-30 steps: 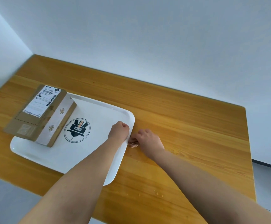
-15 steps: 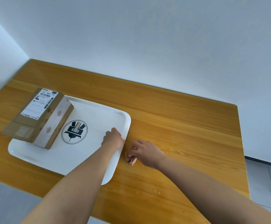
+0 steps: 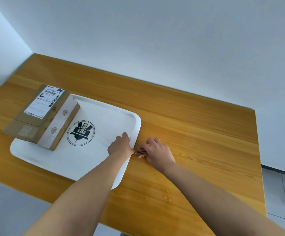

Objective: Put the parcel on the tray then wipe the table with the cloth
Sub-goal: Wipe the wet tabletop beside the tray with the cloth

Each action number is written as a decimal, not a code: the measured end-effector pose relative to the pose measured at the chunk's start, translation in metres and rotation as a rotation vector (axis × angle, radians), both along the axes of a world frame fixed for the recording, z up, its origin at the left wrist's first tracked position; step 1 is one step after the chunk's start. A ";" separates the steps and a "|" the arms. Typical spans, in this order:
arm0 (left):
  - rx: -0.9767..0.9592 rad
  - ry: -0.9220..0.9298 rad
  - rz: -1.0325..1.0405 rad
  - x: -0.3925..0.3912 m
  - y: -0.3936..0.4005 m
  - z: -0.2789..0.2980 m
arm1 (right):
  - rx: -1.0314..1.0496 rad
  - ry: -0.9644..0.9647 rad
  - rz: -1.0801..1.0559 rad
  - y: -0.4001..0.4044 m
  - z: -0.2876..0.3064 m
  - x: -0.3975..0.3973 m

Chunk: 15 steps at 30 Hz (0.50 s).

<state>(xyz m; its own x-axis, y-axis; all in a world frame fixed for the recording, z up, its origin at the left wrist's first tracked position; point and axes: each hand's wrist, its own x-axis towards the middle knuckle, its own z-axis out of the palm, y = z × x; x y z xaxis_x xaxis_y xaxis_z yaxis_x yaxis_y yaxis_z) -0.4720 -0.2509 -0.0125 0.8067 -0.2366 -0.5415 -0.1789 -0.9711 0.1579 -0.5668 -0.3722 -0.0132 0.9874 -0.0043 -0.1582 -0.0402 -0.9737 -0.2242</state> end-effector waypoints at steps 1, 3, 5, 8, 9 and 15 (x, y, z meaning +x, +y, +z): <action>-0.008 -0.013 -0.025 0.000 -0.001 0.000 | 0.004 -0.008 -0.012 0.001 0.001 0.000; -0.013 -0.043 -0.061 0.002 -0.002 -0.001 | 0.015 -0.032 -0.044 0.004 0.000 0.001; -0.006 -0.065 -0.062 0.005 -0.002 0.000 | 0.028 -0.061 -0.084 0.005 -0.002 0.003; -0.001 -0.087 -0.066 0.009 0.001 -0.001 | 0.030 -0.097 -0.132 0.008 -0.008 0.006; -0.007 -0.090 -0.065 0.010 0.002 -0.001 | 0.032 -0.108 -0.153 0.010 -0.008 0.007; -0.047 0.010 -0.068 0.024 0.009 0.000 | 0.008 -0.140 -0.157 0.036 -0.014 0.004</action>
